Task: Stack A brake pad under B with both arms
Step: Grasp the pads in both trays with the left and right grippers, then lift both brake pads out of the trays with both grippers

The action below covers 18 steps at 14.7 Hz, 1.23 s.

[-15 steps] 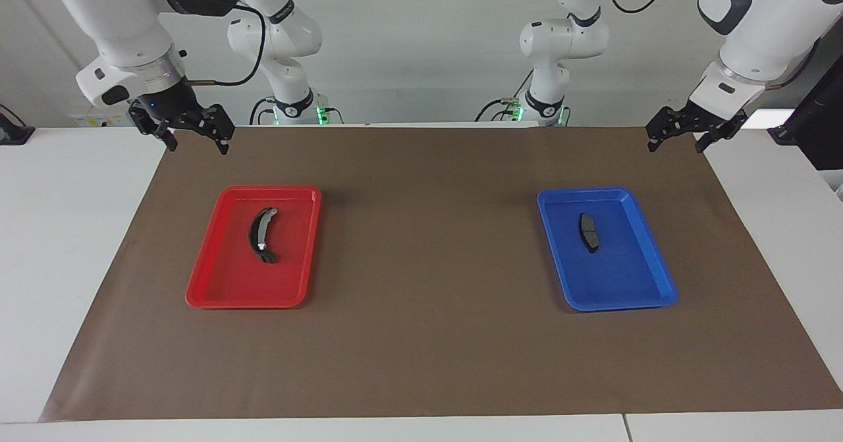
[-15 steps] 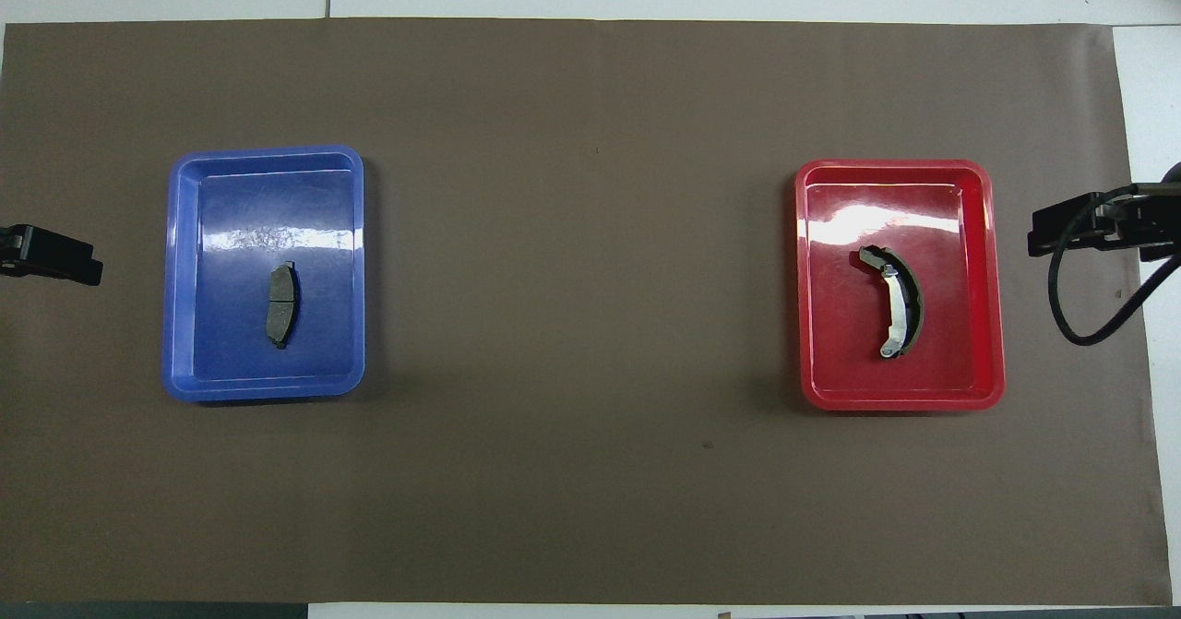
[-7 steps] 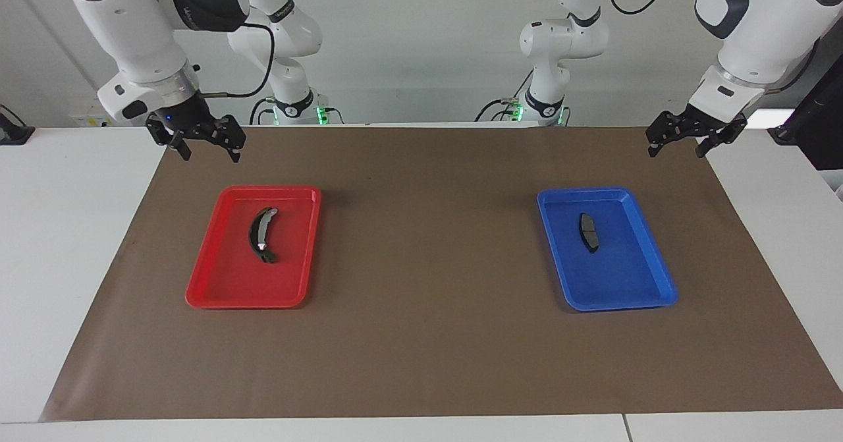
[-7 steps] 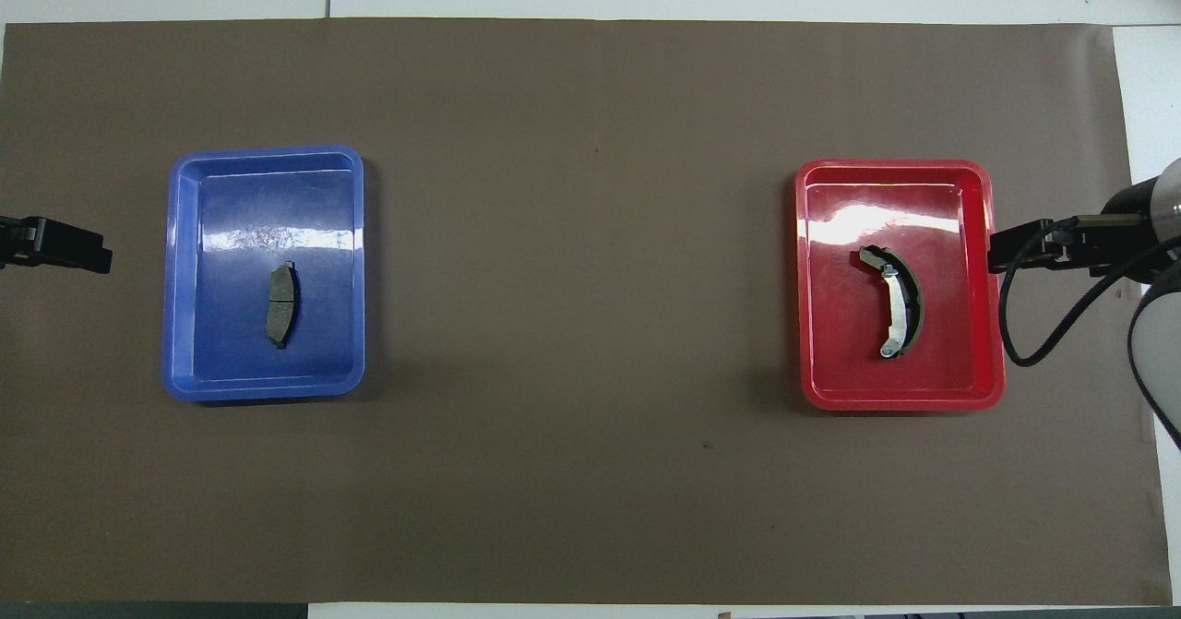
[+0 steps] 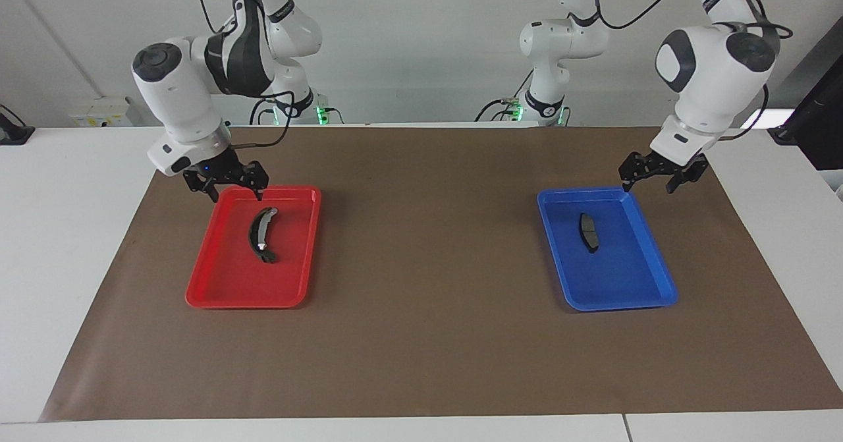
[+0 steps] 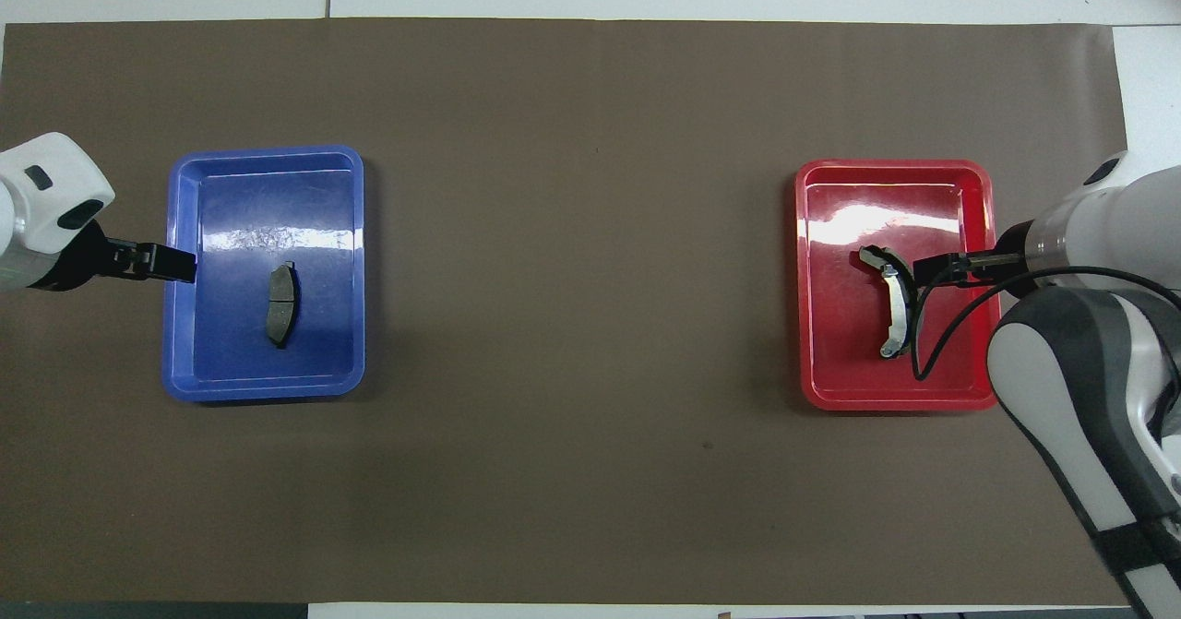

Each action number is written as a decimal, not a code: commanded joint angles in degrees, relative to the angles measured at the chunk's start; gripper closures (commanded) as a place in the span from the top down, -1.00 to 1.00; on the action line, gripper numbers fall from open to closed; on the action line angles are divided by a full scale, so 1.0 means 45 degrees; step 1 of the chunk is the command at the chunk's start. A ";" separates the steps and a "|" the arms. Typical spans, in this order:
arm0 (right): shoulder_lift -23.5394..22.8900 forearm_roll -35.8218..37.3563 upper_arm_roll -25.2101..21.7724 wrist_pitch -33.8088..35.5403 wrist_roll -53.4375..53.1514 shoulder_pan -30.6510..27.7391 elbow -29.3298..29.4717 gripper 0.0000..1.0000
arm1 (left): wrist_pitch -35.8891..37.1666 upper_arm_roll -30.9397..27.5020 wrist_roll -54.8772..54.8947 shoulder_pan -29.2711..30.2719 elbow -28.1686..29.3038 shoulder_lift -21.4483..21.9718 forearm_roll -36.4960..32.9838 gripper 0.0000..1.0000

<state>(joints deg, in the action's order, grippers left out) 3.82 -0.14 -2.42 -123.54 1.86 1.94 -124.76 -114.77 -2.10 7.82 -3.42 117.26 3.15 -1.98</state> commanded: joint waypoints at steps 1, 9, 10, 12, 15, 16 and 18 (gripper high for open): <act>-0.0378 -0.0281 0.0050 -0.2247 0.0486 -0.0098 -0.1394 1.00 | -0.2573 -0.0060 -0.0291 -0.0411 0.2314 0.0160 -0.0263 0.95; -0.1552 -0.0281 0.0050 -0.4655 0.1266 -0.0177 -0.2451 1.00 | -0.6679 -0.0079 -0.1132 -0.0743 0.3882 -0.1734 -0.0263 0.65; -0.1726 -0.0281 0.0050 -0.4694 0.1460 -0.0196 -0.2452 1.00 | -0.6955 -0.0079 -0.1132 -0.0705 0.4057 -0.1755 -0.0263 0.64; -0.2020 -0.0281 0.0050 -0.4849 0.1560 -0.0235 -0.2452 1.00 | -0.7016 -0.0079 -0.1132 -0.0743 0.4156 -0.1930 -0.0263 0.53; -0.2041 -0.0281 0.0050 -0.4948 0.1774 -0.0235 -0.2452 0.91 | -0.6783 -0.0079 -0.1404 -0.0782 0.4137 -0.2029 -0.0263 -0.19; -0.2041 -0.0281 0.0050 -0.4948 0.1949 -0.0235 -0.2452 0.84 | -0.6782 -0.0079 -0.1444 -0.0782 0.4137 -0.2029 -0.0263 -0.54; -0.2080 -0.0281 0.0050 -0.4948 0.2379 -0.0294 -0.2452 0.56 | -0.6685 -0.0079 -0.1425 -0.0802 0.4040 -0.1894 -0.0243 -0.66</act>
<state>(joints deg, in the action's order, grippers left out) -5.66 -0.15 -2.57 -144.85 9.19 1.63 -135.26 -144.38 -1.93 2.76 -6.52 134.72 -5.17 -1.99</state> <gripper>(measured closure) 0.132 0.577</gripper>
